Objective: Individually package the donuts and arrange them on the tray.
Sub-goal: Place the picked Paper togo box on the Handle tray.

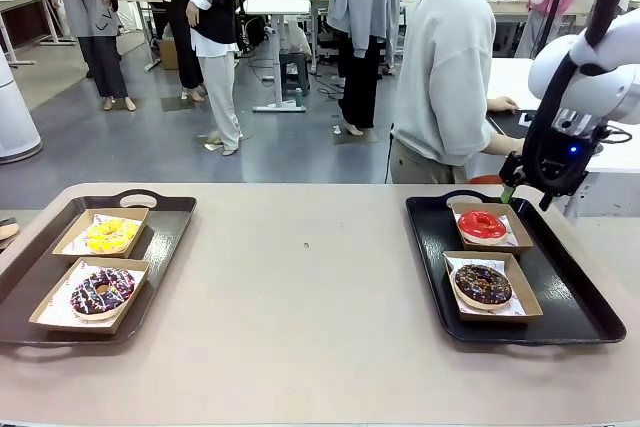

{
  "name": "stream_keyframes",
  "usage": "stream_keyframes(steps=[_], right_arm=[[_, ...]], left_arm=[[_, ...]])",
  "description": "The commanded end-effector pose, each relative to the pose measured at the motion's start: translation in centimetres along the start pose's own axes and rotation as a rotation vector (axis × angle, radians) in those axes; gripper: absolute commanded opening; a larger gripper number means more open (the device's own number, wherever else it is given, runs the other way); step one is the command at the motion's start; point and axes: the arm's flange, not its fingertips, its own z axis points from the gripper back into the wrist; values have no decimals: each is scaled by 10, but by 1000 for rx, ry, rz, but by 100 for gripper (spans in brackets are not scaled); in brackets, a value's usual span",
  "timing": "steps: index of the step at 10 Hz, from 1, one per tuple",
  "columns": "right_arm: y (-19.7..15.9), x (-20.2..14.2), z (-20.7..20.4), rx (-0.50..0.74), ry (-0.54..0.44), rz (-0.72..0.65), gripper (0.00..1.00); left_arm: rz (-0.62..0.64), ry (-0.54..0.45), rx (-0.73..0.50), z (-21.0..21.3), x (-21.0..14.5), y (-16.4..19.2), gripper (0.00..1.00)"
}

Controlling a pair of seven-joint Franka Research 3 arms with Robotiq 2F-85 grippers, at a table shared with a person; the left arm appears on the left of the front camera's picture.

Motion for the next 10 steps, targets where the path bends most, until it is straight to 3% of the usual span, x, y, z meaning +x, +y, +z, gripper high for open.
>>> stream_keyframes(steps=[1,4,5,10], right_arm=[[2,-15,13,22,4,18,100],[11,-31,33,21,9,62,100],[8,-15,29,9,-2,24,100],[8,-15,29,9,-2,24,100]], left_arm=[[-11,-10,3,0,-4,0,100],[-11,-10,3,0,-4,0,100],[-11,-10,3,0,-4,0,100],[-11,-10,3,0,-4,0,100]])
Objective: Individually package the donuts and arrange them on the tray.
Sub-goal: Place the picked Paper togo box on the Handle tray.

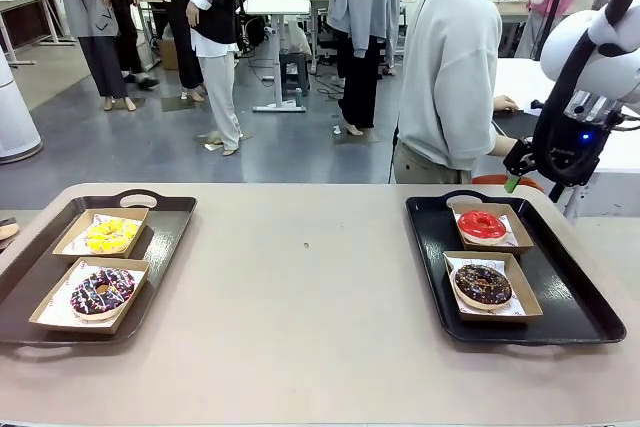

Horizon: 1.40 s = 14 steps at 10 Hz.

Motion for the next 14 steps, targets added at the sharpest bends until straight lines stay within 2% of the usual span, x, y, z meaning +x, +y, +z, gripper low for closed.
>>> stream_keyframes(steps=[1,8,9,10,12,14], right_arm=[[0,4,0,-2,-12,-8,100],[0,0,1,0,-2,0,100],[1,-26,40,180,-64,20,100],[-6,-35,78,367,-128,2,100],[-48,-39,138,717,-189,-141,100],[-100,-67,164,955,-174,-199,100]], left_arm=[[-11,-10,3,0,-4,0,100],[-11,-10,3,0,-4,0,100],[-11,-10,3,0,-4,0,100],[-11,-10,3,0,-4,0,100],[-11,-10,3,0,-4,0,100],[-11,-10,3,0,-4,0,100]])
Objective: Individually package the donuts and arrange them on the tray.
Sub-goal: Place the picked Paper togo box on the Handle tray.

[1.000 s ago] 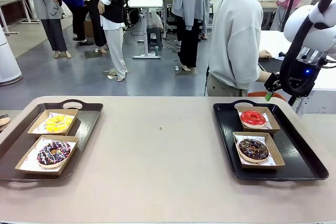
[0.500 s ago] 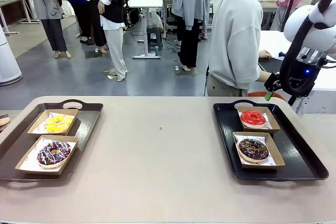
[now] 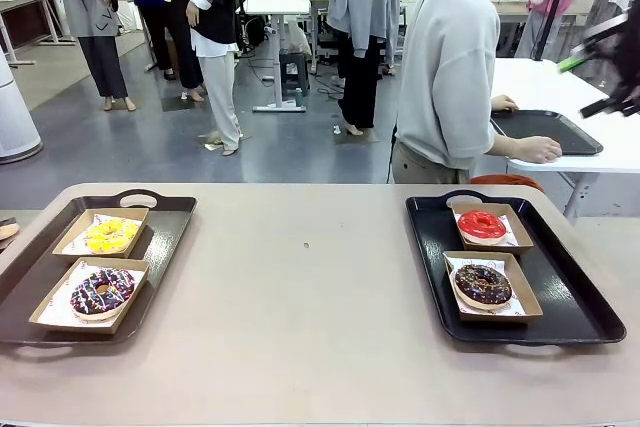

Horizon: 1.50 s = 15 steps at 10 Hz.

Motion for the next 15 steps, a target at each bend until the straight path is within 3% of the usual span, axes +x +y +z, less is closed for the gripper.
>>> stream_keyframes(steps=[1,4,8,15], right_arm=[[-48,1,26,185,-6,-84,100],[-125,-13,55,255,-22,-87,100],[-190,-14,54,341,21,-31,100],[-210,-22,52,344,27,-52,100]], left_arm=[[-11,-10,3,0,-3,0,100],[-11,-10,3,0,-3,0,100],[-11,-10,3,0,-3,0,100],[-11,-10,3,0,-3,0,100]])
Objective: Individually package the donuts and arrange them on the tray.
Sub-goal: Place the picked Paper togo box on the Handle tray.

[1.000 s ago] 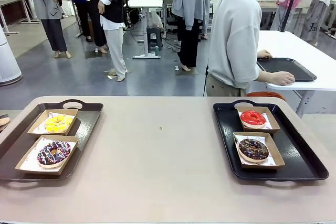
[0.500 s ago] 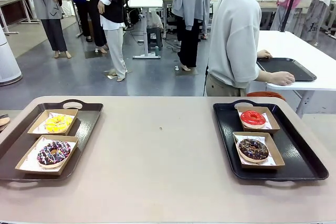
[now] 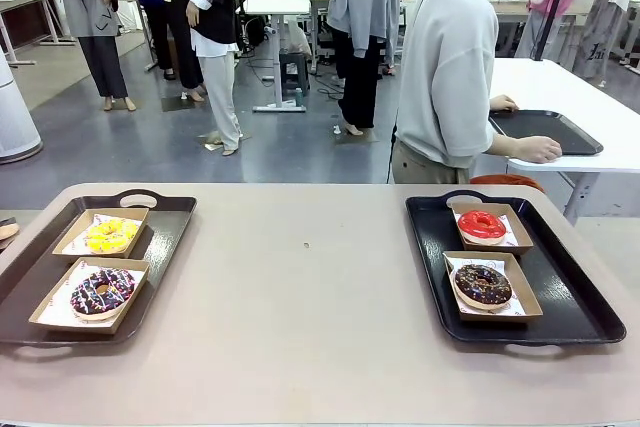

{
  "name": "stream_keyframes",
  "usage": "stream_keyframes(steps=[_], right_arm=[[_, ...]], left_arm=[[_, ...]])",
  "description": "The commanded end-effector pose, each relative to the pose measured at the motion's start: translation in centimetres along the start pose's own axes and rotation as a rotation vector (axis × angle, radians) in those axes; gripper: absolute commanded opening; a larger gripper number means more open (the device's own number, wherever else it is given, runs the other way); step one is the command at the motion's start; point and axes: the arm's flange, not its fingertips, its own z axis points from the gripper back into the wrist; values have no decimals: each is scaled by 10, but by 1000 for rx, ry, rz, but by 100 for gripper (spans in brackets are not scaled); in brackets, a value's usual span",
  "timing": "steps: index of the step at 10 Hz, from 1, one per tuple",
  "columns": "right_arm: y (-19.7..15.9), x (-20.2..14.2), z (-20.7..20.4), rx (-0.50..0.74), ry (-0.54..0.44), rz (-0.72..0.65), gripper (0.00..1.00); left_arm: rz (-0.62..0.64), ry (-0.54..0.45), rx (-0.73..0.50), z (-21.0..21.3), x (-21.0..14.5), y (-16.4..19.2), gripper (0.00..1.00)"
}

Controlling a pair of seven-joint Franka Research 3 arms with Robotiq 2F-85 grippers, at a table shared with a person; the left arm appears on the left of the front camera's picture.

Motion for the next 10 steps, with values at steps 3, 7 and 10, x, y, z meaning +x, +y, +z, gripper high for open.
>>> stream_keyframes(steps=[3,7,10], right_arm=[[-1,-1,-1,6,2,-2,100],[-1,-1,-1,6,2,-2,100],[-1,-1,-1,6,2,-2,100]], left_arm=[[-11,-10,2,0,-3,0,100],[-11,-10,2,0,-3,0,100],[-11,-10,2,0,-3,0,100]])
